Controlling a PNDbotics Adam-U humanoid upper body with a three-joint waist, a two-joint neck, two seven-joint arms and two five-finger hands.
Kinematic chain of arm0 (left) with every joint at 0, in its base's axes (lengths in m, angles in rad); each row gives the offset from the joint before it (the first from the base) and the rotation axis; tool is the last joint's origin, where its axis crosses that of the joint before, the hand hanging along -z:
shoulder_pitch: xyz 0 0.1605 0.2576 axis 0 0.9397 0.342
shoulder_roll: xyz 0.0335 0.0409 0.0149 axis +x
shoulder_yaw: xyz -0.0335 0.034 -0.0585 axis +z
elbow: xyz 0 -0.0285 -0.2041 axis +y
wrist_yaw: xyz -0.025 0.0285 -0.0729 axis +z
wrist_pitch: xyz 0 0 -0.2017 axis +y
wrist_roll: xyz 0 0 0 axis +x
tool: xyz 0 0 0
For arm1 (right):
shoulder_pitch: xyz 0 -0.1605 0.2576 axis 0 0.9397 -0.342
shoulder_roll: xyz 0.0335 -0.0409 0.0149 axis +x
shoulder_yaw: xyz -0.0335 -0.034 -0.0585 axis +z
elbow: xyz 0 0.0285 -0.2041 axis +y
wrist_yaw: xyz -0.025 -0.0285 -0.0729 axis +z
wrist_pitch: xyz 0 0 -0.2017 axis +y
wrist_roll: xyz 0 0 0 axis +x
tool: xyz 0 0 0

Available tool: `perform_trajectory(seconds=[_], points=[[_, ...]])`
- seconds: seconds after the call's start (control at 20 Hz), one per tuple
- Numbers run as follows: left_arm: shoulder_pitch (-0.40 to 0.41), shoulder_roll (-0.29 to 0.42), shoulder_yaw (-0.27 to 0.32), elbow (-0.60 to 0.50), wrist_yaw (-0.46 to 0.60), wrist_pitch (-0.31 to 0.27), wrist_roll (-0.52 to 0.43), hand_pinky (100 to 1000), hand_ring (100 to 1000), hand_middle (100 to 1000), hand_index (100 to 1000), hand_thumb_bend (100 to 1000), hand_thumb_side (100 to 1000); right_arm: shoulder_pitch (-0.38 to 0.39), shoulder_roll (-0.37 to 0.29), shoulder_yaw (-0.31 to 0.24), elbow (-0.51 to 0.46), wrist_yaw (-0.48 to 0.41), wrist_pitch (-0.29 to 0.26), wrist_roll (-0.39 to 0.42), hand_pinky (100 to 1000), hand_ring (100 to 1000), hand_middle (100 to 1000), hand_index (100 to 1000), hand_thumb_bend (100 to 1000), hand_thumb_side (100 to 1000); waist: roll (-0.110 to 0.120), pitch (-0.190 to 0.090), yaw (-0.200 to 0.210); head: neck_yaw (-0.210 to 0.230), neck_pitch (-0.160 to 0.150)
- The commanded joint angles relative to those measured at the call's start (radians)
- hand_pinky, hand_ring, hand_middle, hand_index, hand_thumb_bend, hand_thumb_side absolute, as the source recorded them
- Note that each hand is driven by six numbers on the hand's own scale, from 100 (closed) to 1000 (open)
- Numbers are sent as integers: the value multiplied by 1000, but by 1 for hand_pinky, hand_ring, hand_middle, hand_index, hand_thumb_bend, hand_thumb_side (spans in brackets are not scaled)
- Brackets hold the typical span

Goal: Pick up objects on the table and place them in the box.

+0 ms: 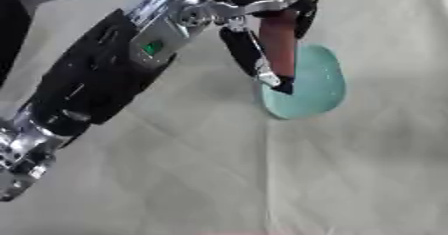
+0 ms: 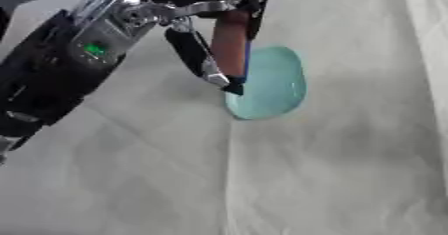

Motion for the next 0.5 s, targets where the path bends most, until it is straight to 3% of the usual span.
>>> perform_trajectory(seconds=[0.05, 0.35, 0.5], points=[[-21, 6, 2, 1, -8, -5, -2, 100, 342, 322, 473, 361, 100, -21, 0, 4, -13, -5, -6, 2, 206, 373, 614, 814, 100, 761, -7, -13, -4, 9, -16], [-21, -8, -6, 18, -14, -11, -2, 100, 347, 333, 489, 334, 100, -39, 9, 9, -13, -1, -9, 4, 209, 375, 614, 808, 100, 739, -3, -8, -21, 5, -13], [-16, -15, -14, 28, -19, -20, -3, 132, 404, 383, 536, 314, 139, -46, 15, 13, -13, 0, -11, 3, 211, 378, 619, 806, 100, 734, -3, -6, -28, 2, -15]])
